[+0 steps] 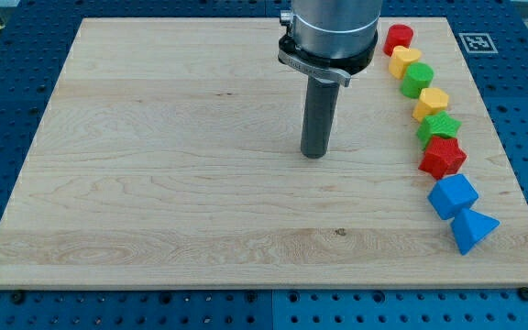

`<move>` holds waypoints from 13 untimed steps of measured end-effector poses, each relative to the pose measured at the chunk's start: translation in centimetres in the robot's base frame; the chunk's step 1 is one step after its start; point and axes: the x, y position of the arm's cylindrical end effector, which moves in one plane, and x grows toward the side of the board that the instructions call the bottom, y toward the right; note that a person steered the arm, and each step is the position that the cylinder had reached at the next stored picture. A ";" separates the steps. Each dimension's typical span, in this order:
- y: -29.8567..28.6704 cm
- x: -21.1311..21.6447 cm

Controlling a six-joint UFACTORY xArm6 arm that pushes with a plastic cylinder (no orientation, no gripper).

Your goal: Push blue triangle right a bit

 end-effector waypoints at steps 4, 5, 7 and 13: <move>-0.5 -0.1; 0.7 -0.1; 9.4 2.6; 10.2 10.8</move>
